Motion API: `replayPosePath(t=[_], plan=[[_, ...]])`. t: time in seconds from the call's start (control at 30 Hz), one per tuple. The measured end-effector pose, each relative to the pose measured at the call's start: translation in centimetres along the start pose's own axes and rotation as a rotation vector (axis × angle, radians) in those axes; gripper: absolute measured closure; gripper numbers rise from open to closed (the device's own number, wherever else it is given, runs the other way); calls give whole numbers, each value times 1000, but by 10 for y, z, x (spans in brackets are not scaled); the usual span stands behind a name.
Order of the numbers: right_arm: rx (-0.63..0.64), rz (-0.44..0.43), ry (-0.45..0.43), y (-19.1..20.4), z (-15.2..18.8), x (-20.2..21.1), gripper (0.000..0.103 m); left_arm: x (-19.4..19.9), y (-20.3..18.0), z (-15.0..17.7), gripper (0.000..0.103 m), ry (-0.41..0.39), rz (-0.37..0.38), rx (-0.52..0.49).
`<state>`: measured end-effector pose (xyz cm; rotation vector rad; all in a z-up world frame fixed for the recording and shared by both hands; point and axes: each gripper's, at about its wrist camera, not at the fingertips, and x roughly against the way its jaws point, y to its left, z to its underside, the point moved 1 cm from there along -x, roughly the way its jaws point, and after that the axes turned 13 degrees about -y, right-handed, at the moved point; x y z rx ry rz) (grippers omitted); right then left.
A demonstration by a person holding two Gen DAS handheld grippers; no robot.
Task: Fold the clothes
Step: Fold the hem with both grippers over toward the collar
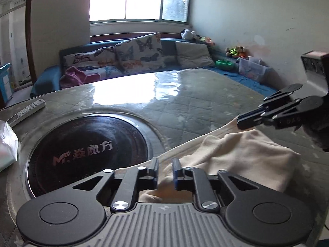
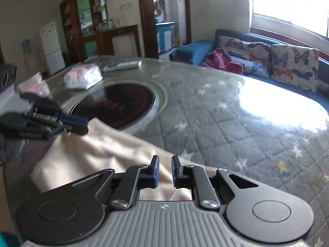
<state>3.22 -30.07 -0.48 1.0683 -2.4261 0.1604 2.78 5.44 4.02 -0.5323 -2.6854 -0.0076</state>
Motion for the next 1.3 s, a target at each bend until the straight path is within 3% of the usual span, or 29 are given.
replayPosePath(t=[0.07, 0.1, 0.13, 0.27, 0.43, 0.5, 0.6, 0.7, 0.87, 0.97, 1.03, 1.2, 1.3], plan=[[14, -17, 2, 0, 1, 1, 80, 6, 0, -2, 74, -6, 12, 19], [19, -24, 4, 1, 1, -2, 79, 9, 0, -3, 64, -8, 19, 28], [24, -29, 6, 2, 1, -5, 79, 11, -1, -3, 62, -5, 12, 26], [55, -58, 45, 6, 3, -18, 79, 8, -3, 6, 60, 45, -14, 16], [45, -71, 83, 4, 9, -30, 79, -1, -5, 13, 62, 78, -21, -5], [35, -77, 89, 3, 12, -32, 79, -2, -6, 15, 82, 82, -19, -16], [45, -78, 80, 6, 13, -29, 89, -2, -7, 16, 94, 76, -13, -28], [92, -54, 59, 14, 13, -24, 96, 2, -13, 12, 96, 50, -24, -58], [142, 4, -37, 23, -3, -4, 97, 14, -21, -11, 96, -46, -47, -101], [220, 66, -106, 29, -17, 2, 97, -1, -21, -9, 96, -40, -77, -108], [202, 86, -104, 26, -16, -6, 97, -12, -20, -6, 96, -31, -98, -111], [108, 151, 2, 12, 13, -48, 94, -41, -18, 3, 91, -7, -150, -118], [108, 150, -6, 11, 15, -46, 92, -58, -17, 7, 91, 7, -182, -122]])
